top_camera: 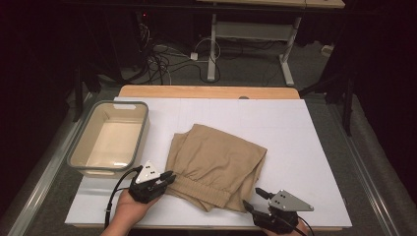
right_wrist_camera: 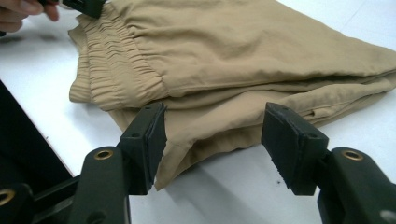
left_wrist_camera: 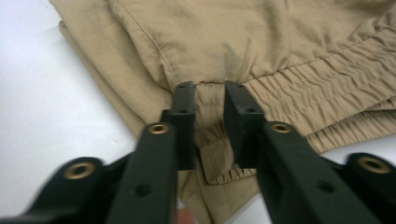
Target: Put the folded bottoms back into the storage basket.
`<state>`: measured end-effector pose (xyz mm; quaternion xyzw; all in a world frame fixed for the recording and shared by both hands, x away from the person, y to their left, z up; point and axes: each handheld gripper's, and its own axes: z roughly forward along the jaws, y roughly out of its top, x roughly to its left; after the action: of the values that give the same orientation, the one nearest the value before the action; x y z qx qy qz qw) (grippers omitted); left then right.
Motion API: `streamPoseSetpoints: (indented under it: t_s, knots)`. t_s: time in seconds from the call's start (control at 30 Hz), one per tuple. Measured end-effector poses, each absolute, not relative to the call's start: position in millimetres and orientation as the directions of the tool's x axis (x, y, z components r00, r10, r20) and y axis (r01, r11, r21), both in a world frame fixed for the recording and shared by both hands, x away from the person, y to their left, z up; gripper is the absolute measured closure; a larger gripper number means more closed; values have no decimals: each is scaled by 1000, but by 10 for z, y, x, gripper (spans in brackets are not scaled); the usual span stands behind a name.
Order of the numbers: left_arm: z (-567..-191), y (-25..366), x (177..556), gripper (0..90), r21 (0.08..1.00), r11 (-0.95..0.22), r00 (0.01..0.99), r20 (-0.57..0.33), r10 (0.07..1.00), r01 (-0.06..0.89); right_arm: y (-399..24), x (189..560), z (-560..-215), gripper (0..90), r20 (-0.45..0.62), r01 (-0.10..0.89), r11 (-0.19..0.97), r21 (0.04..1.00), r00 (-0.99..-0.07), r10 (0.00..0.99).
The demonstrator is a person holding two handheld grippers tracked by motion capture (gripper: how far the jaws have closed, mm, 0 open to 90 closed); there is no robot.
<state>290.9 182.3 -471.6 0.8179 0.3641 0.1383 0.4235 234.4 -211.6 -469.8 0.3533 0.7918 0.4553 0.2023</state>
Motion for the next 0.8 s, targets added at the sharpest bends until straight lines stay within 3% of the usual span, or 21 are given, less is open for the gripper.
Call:
streamPoseSetpoints:
  t_s: [0.23,0.3,0.33,0.43,0.57,0.8]
  knots:
    - [-4773,1908,2857,735,792,-361,697,-109,709,492,-2136,2345,-4700,418,-3,368,329,870,-663,749]
    - [-4800,1914,2875,629,769,-376,693,-118,711,517,-2137,2348,-4700,418,-5,367,329,870,-661,750]
    - [-4808,1917,2877,517,759,-382,687,-116,718,527,-2136,2346,-4701,412,-8,366,331,870,-660,752]
    - [-4851,1936,2906,457,739,-378,658,-117,744,558,-2134,2344,-4703,403,-13,364,332,870,-656,755]
    - [-4904,1969,2969,334,706,-317,602,-193,775,634,-2135,2348,-4709,398,-18,364,336,869,-654,756]
    - [-4893,1947,2943,395,686,-290,575,-227,786,667,-2136,2348,-4711,395,-26,359,336,871,-649,760]
